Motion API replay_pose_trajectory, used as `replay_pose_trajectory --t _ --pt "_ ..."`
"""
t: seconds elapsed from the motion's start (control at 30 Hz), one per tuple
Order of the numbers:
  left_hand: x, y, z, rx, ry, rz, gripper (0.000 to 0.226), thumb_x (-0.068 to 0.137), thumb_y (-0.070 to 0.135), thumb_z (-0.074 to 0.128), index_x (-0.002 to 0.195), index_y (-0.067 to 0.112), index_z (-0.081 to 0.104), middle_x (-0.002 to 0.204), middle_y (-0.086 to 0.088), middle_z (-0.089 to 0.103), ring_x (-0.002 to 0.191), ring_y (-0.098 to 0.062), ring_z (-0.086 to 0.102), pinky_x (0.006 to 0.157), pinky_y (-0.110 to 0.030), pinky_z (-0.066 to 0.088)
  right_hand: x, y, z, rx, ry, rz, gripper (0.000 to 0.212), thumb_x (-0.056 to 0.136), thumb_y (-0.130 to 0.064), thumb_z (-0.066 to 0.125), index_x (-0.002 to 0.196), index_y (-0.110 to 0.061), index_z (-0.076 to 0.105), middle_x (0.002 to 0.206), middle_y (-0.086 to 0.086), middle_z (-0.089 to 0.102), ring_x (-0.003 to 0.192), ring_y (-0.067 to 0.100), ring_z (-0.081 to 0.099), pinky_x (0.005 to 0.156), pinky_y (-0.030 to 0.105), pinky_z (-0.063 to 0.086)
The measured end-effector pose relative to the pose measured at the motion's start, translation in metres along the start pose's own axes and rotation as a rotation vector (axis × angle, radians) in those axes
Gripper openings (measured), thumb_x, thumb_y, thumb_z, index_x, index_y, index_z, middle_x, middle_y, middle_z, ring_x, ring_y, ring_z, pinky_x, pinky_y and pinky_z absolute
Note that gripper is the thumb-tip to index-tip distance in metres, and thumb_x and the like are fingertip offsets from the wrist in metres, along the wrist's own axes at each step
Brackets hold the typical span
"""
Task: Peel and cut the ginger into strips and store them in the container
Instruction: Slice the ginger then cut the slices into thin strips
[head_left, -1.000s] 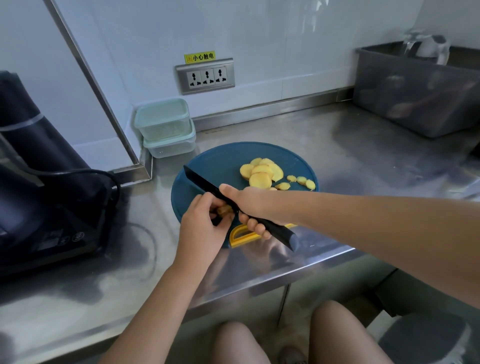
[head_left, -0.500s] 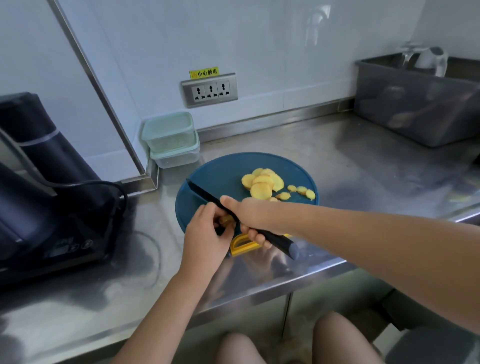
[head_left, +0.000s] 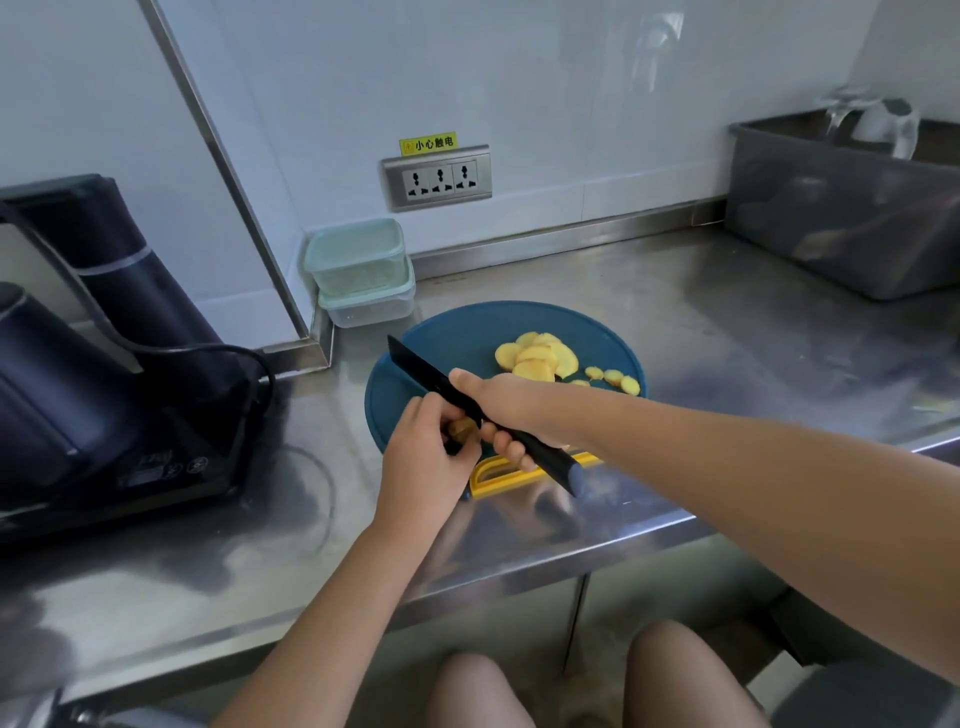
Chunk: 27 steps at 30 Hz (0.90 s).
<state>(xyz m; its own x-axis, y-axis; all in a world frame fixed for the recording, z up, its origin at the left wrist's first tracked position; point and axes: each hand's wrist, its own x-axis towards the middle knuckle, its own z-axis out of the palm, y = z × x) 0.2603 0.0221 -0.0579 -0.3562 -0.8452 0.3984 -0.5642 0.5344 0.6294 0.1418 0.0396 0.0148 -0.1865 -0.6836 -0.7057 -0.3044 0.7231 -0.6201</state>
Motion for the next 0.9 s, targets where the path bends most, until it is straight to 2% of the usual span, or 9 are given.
replay_pose_trajectory --t 0.1,0.23,0.37,0.43,0.47,0.57,0.67,0.77,0.9 --pt "-0.001 0.0 0.002 0.02 0.0 -0.002 0.02 0.079 0.019 0.071 0.092 0.016 0.056 0.087 0.008 0.05 0.078 -0.008 0.052 0.063 -0.011 0.039 -0.005 0.004 0.002 -0.061 0.022 -0.004 0.067 0.089 -0.076 0.03 0.059 -0.016 0.038 0.042 -0.003 0.036 0.032 0.012 0.03 0.039 0.017 0.029" --pt "-0.002 -0.001 0.003 0.03 0.006 -0.014 0.021 0.078 0.018 0.071 0.089 0.015 0.053 0.087 0.007 0.049 0.077 -0.01 0.051 0.061 -0.014 0.039 -0.018 0.006 0.007 -0.183 0.101 -0.021 0.069 0.092 -0.072 0.026 0.061 -0.012 0.039 0.053 0.003 0.038 0.043 0.016 0.033 0.047 0.026 0.033" --pt "-0.002 -0.001 0.003 0.044 0.005 -0.026 0.025 0.079 0.019 0.073 0.085 0.016 0.048 0.086 0.004 0.05 0.076 -0.012 0.05 0.059 -0.016 0.036 -0.013 0.017 0.014 -0.352 0.188 -0.109 0.054 0.101 -0.058 0.021 0.066 -0.02 0.04 0.063 0.011 0.047 0.053 0.024 0.045 0.062 0.035 0.05" --pt "-0.001 -0.002 0.003 0.043 0.011 -0.015 0.024 0.078 0.019 0.073 0.085 0.016 0.049 0.086 0.004 0.051 0.075 -0.013 0.052 0.06 -0.018 0.041 -0.01 0.019 0.012 -0.287 0.188 -0.098 0.063 0.098 -0.064 0.023 0.067 -0.013 0.045 0.059 0.009 0.047 0.05 0.022 0.045 0.058 0.032 0.046" --pt "-0.001 -0.002 0.003 0.035 0.014 -0.011 0.024 0.077 0.017 0.073 0.085 0.017 0.05 0.086 0.005 0.051 0.075 -0.012 0.053 0.062 -0.02 0.043 -0.009 0.02 0.008 -0.211 0.163 -0.054 0.068 0.095 -0.068 0.025 0.066 -0.01 0.046 0.055 0.007 0.045 0.045 0.02 0.042 0.053 0.029 0.042" --pt "-0.001 -0.003 0.002 0.022 0.029 0.0 0.022 0.076 0.016 0.073 0.085 0.018 0.053 0.085 0.006 0.053 0.074 -0.009 0.053 0.062 -0.017 0.044 -0.008 0.022 -0.009 0.027 -0.041 -0.004 0.066 0.089 -0.075 0.032 0.06 -0.017 0.041 0.046 -0.003 0.038 0.034 0.011 0.032 0.038 0.019 0.032" --pt "-0.003 -0.005 0.002 0.027 0.051 0.025 0.022 0.076 0.017 0.075 0.087 0.016 0.056 0.085 0.005 0.054 0.072 -0.007 0.053 0.061 -0.012 0.043 -0.004 0.031 -0.023 0.21 -0.176 -0.02 0.065 0.089 -0.074 0.034 0.058 -0.018 0.039 0.045 -0.004 0.035 0.033 0.01 0.03 0.034 0.017 0.029" --pt "-0.005 -0.006 0.001 0.006 0.067 0.022 0.019 0.077 0.018 0.075 0.088 0.016 0.059 0.086 0.005 0.056 0.073 -0.007 0.055 0.062 -0.008 0.043 -0.003 0.036 -0.025 0.274 -0.252 -0.033 0.065 0.09 -0.074 0.034 0.056 -0.018 0.038 0.046 -0.004 0.033 0.033 0.01 0.029 0.034 0.017 0.028" --pt "-0.005 -0.005 0.001 0.003 0.097 0.049 0.009 0.082 0.016 0.071 0.085 0.015 0.063 0.084 0.004 0.057 0.071 -0.007 0.057 0.065 -0.011 0.047 -0.004 0.033 -0.024 0.218 -0.28 -0.051 0.066 0.089 -0.075 0.033 0.054 -0.019 0.038 0.045 -0.004 0.033 0.032 0.01 0.029 0.034 0.017 0.028"
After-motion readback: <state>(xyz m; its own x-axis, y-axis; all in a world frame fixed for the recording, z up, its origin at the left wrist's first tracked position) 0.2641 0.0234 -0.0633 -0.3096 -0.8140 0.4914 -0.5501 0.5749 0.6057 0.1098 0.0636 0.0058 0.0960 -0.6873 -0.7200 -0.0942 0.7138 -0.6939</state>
